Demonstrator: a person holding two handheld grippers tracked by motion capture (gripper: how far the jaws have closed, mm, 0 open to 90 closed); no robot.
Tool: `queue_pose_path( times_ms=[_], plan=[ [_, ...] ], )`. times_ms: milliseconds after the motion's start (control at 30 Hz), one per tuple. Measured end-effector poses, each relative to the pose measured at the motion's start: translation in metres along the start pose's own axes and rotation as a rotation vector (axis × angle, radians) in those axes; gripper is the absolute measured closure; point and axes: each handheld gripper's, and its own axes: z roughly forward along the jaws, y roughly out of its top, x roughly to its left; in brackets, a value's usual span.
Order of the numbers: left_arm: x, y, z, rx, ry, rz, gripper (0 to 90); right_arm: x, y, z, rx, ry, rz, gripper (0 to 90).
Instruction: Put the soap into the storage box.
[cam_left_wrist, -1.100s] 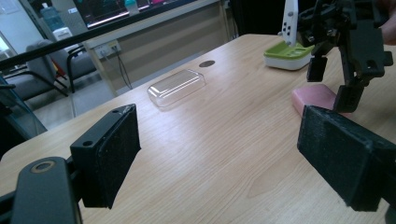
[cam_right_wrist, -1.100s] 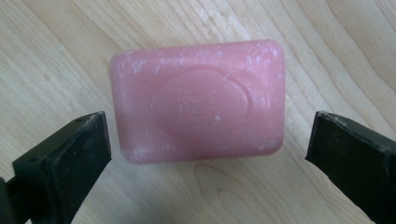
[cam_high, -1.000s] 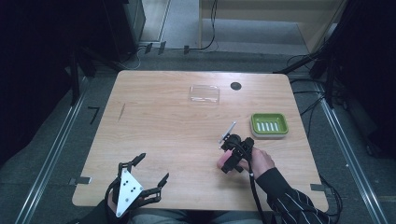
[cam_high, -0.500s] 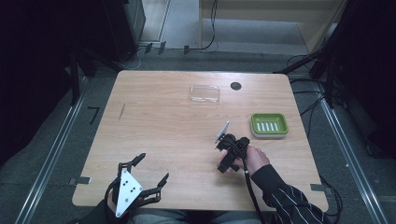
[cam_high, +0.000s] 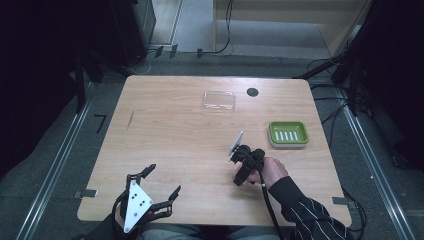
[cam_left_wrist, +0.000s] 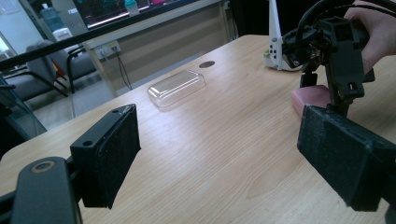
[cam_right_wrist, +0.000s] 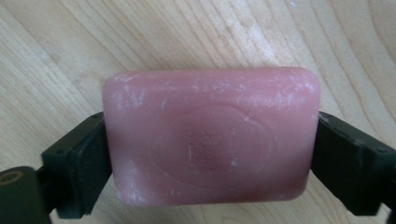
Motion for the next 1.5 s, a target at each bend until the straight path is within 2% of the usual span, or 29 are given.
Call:
queue_pose_path(
  times_ms=[133,500,900,1167,1500],
  plan=[
    [0.0,0.0,0.0,-0.001,-0.001,0.0,13.6,0.001,0.0,-0.001,-0.006,0.002,-0.006,12.9],
    [0.0,0.0,0.0,0.0,0.002,-0.001,13.6,0.004,0.002,-0.001,0.003,-0.023,-0.01,13.4],
    [0.0,0.0,0.0,-0.001,0.003,-0.001,13.6,0.005,0.002,-0.002,0.022,-0.045,-0.037,13.5],
    [0.0,0.0,0.0,-0.001,0.002,0.002,13.6,0.002,0.0,-0.009,0.016,-0.047,-0.034,13.5],
    [0.0,0.0,0.0,-0.001,0.001,0.0,13.6,-0.004,-0.005,-0.015,0.009,-0.046,-0.006,13.5]
  ],
)
